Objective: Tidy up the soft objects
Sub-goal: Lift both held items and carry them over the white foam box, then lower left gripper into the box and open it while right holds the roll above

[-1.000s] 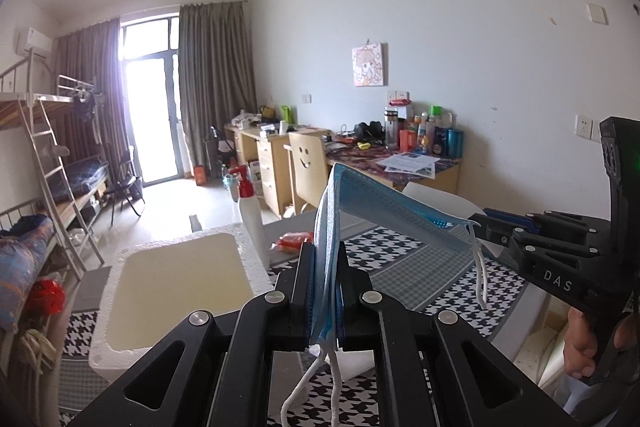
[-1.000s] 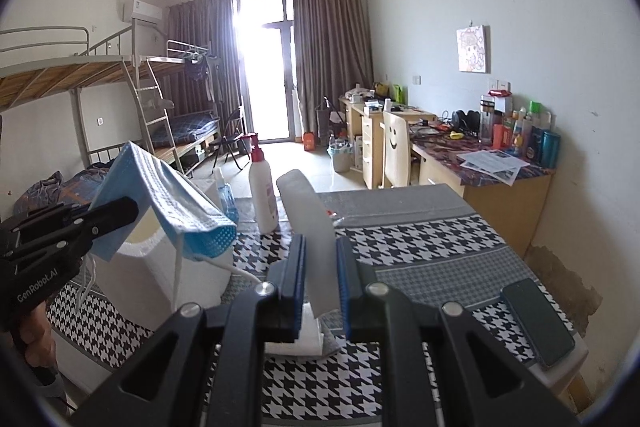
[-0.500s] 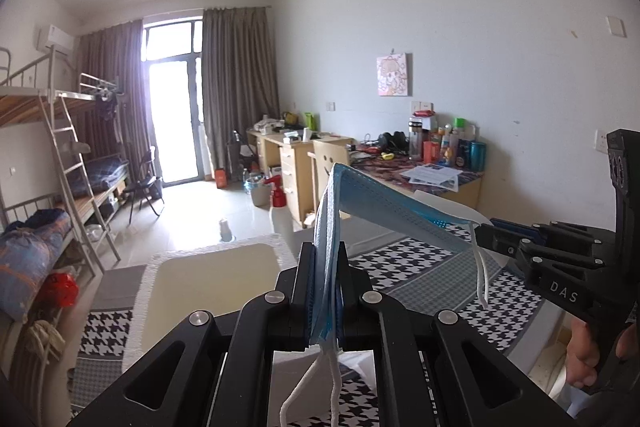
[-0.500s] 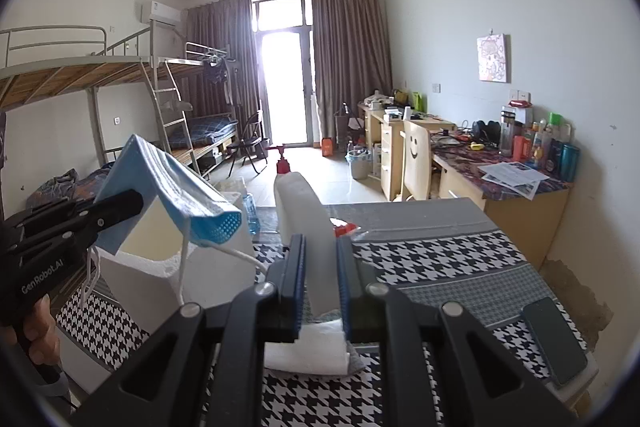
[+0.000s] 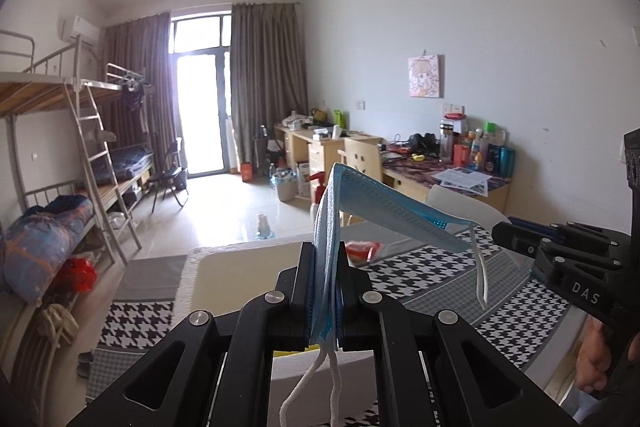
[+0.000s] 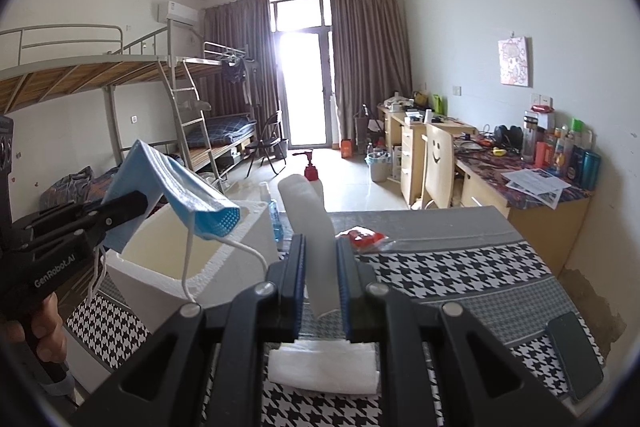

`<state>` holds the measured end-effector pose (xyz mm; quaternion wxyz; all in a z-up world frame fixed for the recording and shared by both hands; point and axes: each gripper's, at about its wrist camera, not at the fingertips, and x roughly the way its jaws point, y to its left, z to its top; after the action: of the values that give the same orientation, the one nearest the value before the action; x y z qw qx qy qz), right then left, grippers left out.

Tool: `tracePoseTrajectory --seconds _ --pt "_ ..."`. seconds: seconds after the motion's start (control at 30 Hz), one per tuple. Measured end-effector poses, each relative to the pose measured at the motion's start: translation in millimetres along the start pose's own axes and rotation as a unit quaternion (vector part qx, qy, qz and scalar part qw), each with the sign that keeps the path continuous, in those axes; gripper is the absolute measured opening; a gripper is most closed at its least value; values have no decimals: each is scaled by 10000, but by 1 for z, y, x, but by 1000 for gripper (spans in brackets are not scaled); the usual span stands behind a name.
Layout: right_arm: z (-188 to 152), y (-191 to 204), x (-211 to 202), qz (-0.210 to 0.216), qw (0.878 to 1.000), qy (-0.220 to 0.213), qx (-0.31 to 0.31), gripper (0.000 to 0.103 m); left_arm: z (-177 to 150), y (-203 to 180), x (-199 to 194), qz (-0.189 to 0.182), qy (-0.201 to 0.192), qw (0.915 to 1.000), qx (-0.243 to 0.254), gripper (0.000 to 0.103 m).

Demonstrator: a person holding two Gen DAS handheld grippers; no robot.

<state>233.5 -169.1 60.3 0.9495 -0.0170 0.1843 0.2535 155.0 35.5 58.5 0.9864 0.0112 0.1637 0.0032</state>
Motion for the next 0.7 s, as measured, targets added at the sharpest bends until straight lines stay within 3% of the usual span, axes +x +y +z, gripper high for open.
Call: tracePoseTrajectory --seconds 0.7 --pt "12 21 22 382 9988 67 -295 18 -4 37 16 460 203 9981 -369 9"
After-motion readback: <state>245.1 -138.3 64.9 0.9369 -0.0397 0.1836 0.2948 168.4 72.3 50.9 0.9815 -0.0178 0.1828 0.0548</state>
